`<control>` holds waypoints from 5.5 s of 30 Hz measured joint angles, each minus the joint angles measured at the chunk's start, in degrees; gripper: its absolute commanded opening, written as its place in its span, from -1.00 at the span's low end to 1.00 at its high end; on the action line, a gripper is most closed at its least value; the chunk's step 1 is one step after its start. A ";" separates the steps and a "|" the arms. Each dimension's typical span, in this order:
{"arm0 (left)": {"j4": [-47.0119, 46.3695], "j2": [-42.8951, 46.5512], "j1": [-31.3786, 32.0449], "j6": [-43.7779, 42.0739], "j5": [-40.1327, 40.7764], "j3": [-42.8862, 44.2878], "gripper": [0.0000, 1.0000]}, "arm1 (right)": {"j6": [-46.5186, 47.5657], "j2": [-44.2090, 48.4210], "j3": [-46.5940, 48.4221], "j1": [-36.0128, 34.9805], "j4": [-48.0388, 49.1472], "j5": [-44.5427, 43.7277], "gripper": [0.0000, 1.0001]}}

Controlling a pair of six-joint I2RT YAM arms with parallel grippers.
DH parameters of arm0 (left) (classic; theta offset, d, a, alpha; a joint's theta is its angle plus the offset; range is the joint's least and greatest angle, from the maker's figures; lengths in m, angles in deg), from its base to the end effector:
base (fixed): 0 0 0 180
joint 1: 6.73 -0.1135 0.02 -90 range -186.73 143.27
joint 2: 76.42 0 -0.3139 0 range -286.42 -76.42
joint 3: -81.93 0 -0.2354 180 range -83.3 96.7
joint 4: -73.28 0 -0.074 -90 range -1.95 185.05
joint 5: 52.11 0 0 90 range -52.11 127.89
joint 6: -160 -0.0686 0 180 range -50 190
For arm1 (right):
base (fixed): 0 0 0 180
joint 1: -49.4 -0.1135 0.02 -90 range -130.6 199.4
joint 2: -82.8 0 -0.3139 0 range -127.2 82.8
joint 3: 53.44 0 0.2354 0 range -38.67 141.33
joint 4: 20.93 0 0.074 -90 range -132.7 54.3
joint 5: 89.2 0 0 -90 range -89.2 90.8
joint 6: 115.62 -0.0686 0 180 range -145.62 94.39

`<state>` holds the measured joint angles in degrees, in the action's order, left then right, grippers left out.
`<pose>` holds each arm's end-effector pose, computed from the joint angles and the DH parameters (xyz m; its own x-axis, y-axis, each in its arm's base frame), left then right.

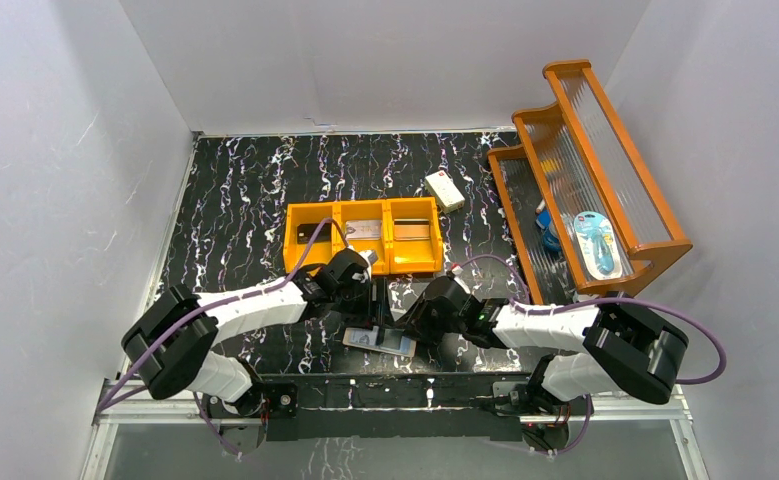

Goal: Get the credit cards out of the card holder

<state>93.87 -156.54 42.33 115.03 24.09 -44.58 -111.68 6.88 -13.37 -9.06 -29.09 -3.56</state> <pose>0.1659 -0.2162 0.2140 -0.9340 0.0282 -0.3561 0.2532 0.7555 -0.6042 0.1283 0.1991 0.1812 -0.8442 0.5261 -0.1021 0.3062 0.6298 0.7139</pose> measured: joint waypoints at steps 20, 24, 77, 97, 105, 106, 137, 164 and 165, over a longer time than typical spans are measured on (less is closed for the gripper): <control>-15.43 -0.61 -4.72 10.08 -9.70 -10.51 -0.18 | -2.05 -0.17 -1.86 0.66 3.50 1.40 -0.12; -21.11 -0.31 -6.99 12.94 -13.05 -14.60 -0.34 | -3.02 0.33 -3.98 0.70 6.27 1.42 -0.12; -15.06 -1.60 -8.02 4.55 -16.81 -9.94 -0.48 | -3.58 0.13 -5.31 1.07 9.33 2.10 -0.11; -10.51 -0.13 -7.98 3.37 -14.23 -8.35 -1.00 | -1.22 0.46 -4.48 1.09 8.74 1.77 -0.02; -4.46 2.47 -8.00 0.59 -12.09 -5.90 -1.00 | 6.14 -0.52 4.42 1.07 -6.16 -1.27 -0.01; -3.82 2.73 -8.00 0.33 -11.72 -5.53 -1.00 | 7.13 -0.52 5.40 1.07 -8.07 -1.95 -0.01; 1.97 8.28 -8.02 -1.18 -7.93 -3.96 -1.00 | 18.95 -2.69 13.27 1.62 -11.19 1.44 0.34; 10.60 28.61 -13.79 2.27 -2.86 -3.23 -1.00 | 21.79 25.22 -10.40 5.88 11.74 4.15 0.90; 10.47 29.73 -13.86 2.80 -2.73 -3.61 -1.00 | 21.79 25.14 -10.73 7.04 12.79 5.90 0.87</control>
<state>104.34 -126.81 28.47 117.83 21.36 -48.19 -89.89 32.02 -24.10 -2.02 -16.30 2.34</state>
